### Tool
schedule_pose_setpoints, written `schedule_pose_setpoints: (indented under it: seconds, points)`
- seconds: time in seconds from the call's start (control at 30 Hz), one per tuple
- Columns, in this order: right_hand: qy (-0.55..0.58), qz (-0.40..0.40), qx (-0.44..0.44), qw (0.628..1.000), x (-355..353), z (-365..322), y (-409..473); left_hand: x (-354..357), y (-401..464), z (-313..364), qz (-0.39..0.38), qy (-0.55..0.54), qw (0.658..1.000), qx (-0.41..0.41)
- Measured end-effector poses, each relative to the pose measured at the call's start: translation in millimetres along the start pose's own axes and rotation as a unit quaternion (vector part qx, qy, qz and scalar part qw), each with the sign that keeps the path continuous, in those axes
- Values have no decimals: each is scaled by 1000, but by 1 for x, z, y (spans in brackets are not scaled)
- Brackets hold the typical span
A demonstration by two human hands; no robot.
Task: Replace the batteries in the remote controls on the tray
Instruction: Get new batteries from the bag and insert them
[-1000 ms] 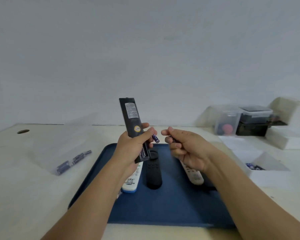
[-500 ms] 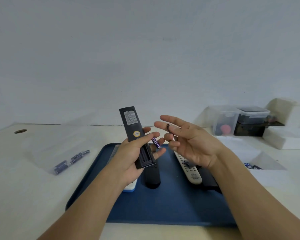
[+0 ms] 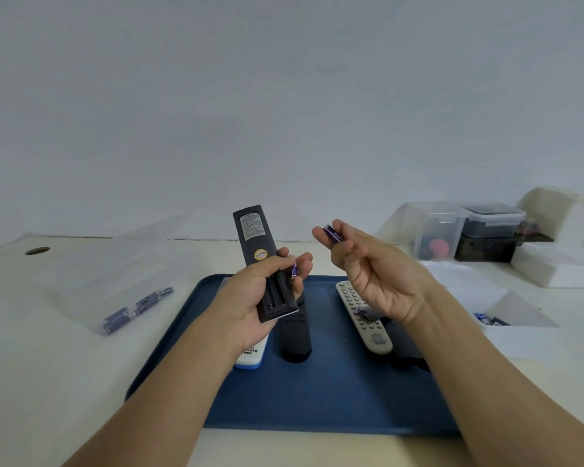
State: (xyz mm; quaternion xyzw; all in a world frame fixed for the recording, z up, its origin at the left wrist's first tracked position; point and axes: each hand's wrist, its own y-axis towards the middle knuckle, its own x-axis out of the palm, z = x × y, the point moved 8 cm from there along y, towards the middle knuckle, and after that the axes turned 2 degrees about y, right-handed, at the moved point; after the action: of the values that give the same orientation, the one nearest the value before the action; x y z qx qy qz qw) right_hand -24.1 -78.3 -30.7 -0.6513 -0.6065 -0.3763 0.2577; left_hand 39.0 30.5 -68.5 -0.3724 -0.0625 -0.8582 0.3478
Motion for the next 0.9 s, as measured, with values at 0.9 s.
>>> schedule_pose_setpoints:
  seconds: [0.9]
  points:
    - [-450,70,-188,870,16,-4,1,3,6,7,0,118,990,77]
